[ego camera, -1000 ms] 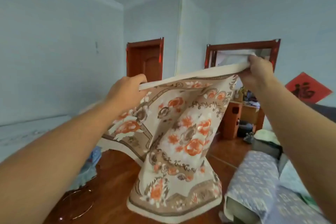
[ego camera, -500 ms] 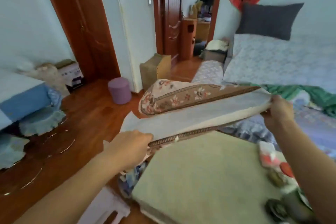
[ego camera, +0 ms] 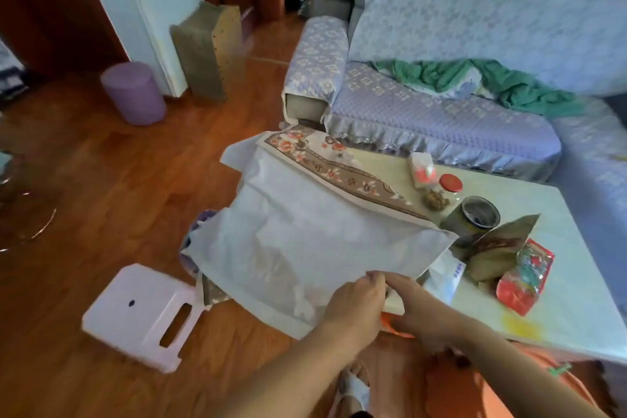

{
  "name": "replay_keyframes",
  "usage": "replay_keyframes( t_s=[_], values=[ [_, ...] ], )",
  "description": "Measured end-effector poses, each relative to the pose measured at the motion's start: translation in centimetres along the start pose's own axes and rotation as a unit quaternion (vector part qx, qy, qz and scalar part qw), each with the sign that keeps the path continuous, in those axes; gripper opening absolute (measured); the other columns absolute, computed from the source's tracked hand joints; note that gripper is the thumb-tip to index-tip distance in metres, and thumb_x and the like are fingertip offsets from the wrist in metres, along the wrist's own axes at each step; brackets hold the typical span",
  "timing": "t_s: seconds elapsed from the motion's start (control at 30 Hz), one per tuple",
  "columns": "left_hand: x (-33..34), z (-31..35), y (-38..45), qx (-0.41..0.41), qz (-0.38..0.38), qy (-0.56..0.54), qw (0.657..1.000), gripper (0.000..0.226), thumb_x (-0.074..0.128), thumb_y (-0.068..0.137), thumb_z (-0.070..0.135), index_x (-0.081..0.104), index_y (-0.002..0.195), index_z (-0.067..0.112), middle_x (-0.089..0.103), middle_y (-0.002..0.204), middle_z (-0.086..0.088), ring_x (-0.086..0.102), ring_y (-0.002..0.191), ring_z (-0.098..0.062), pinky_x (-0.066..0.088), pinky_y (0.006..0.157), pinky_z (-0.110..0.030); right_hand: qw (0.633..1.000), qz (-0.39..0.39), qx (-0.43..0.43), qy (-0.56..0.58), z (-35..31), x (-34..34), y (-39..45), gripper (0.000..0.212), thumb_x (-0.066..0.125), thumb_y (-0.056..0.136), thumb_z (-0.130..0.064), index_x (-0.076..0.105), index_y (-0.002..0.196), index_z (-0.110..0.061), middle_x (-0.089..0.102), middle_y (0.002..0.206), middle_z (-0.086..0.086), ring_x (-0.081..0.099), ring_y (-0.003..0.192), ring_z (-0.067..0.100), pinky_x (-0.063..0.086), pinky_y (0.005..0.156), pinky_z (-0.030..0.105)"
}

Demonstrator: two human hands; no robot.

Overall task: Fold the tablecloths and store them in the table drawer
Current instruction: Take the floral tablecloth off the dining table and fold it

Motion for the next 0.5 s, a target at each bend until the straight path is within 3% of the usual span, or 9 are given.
replay_keyframes(
  t_s=[0.1, 0.17, 0.23, 0.27, 0.3, 0.33, 0.37, 0.43, 0.5],
  values=[
    [0.7, 1.6, -1.0, 0.025, 0.043, -0.185, 0.981, 0.033, 0.06, 0.093, 0.017, 0.049, 0.124, 0.024, 0.065, 0.12, -0.001, 0.062, 0.11, -0.021, 0.05, 0.092, -0.036, 0.988, 0.156, 0.005, -0.019, 1.6, 0.7, -0.7, 0.042, 0.063, 0.072, -0.004, 0.058, 0.075, -0.045, 0.066, 0.084, -0.018, 0.057, 0.08, -0.003, 0.042, 0.073, 0.02],
    [1.2, 1.2, -3.3, 0.0, 0.124, -0.297, 0.947, 0.032, 0.067, 0.091, 0.033, 0.056, 0.121, 0.028, 0.063, 0.119, 0.011, 0.059, 0.113, -0.004, 0.046, 0.097, -0.019, 0.976, 0.217, 0.032, 0.004, 2.5, -0.2, -1.3, 0.035, 0.06, 0.071, 0.003, 0.073, 0.079, -0.028, 0.073, 0.086, -0.01, 0.058, 0.08, 0.004, 0.04, 0.074, 0.023],
    [3.2, -1.6, -5.8, -0.167, 0.278, -0.347, 0.88, 0.038, 0.066, 0.092, 0.041, 0.059, 0.124, 0.021, 0.055, 0.127, 0.006, 0.053, 0.122, -0.012, 0.041, 0.105, -0.024, 0.961, 0.261, 0.073, 0.06, 3.7, -1.3, -2.4, 0.04, 0.059, 0.074, 0.013, 0.079, 0.091, -0.017, 0.073, 0.093, -0.006, 0.061, 0.089, 0.007, 0.042, 0.077, 0.016],
    [4.9, -3.7, -7.1, -0.306, 0.316, -0.391, 0.809, 0.047, 0.069, 0.092, 0.041, 0.057, 0.13, 0.015, 0.053, 0.133, -0.004, 0.051, 0.126, -0.023, 0.042, 0.108, -0.035, 0.951, 0.28, 0.09, 0.098, 3.9, -2.1, -3.1, 0.045, 0.056, 0.074, 0.016, 0.079, 0.093, -0.017, 0.072, 0.096, -0.006, 0.062, 0.092, 0.008, 0.043, 0.079, 0.013],
    [6.9, -5.8, -8.1, -0.464, 0.298, -0.452, 0.701, 0.063, 0.073, 0.089, 0.041, 0.051, 0.137, 0.008, 0.049, 0.14, -0.015, 0.047, 0.13, -0.035, 0.041, 0.109, -0.046, 0.943, 0.291, 0.101, 0.126, 4.1, -3.0, -3.8, 0.051, 0.052, 0.073, 0.019, 0.078, 0.094, -0.019, 0.072, 0.099, -0.007, 0.063, 0.095, 0.009, 0.044, 0.08, 0.013],
    [9.1, -7.0, -8.7, -0.573, 0.249, -0.539, 0.565, 0.081, 0.078, 0.084, 0.046, 0.041, 0.145, 0.006, 0.044, 0.146, -0.022, 0.044, 0.133, -0.042, 0.04, 0.109, -0.054, 0.937, 0.3, 0.104, 0.149, 4.5, -3.7, -4.4, 0.055, 0.048, 0.071, 0.02, 0.078, 0.094, -0.021, 0.072, 0.1, -0.007, 0.064, 0.095, 0.011, 0.047, 0.079, 0.016],
    [11.1, -7.3, -9.1, -0.622, 0.18, -0.612, 0.454, 0.097, 0.08, 0.078, 0.056, 0.033, 0.15, 0.011, 0.04, 0.151, -0.023, 0.042, 0.134, -0.045, 0.037, 0.106, -0.061, 0.931, 0.3, 0.113, 0.172, 5.0, -4.3, -4.8, 0.058, 0.045, 0.071, 0.02, 0.078, 0.092, -0.023, 0.074, 0.1, -0.008, 0.067, 0.091, 0.014, 0.05, 0.075, 0.018],
    [14.4, -6.7, -8.6, -0.583, 0.085, -0.734, 0.338, 0.096, 0.073, 0.076, 0.07, 0.037, 0.15, 0.02, 0.044, 0.152, -0.015, 0.051, 0.125, -0.043, 0.044, 0.094, -0.064, 0.922, 0.285, 0.13, 0.226, 5.7, -5.0, -5.2, 0.06, 0.041, 0.073, 0.018, 0.078, 0.09, -0.026, 0.077, 0.093, -0.007, 0.07, 0.081, 0.021, 0.054, 0.065, 0.024],
    [15.3, -5.4, -7.4, -0.517, 0.136, -0.787, 0.309, 0.06, 0.067, 0.092, 0.048, 0.055, 0.137, 0.011, 0.07, 0.124, -0.009, 0.066, 0.096, -0.028, 0.056, 0.069, -0.042, 0.921, 0.277, 0.128, 0.244, 6.1, -5.3, -5.9, 0.054, 0.044, 0.077, 0.018, 0.079, 0.091, -0.022, 0.077, 0.091, -0.007, 0.071, 0.085, 0.016, 0.056, 0.074, 0.03]
  ],
)
Point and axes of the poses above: each hand's wrist, its own y-axis towards the middle knuckle, its own x-axis out of the palm, z = x × y, the point moved 3 cm from there along y, towards the middle knuckle
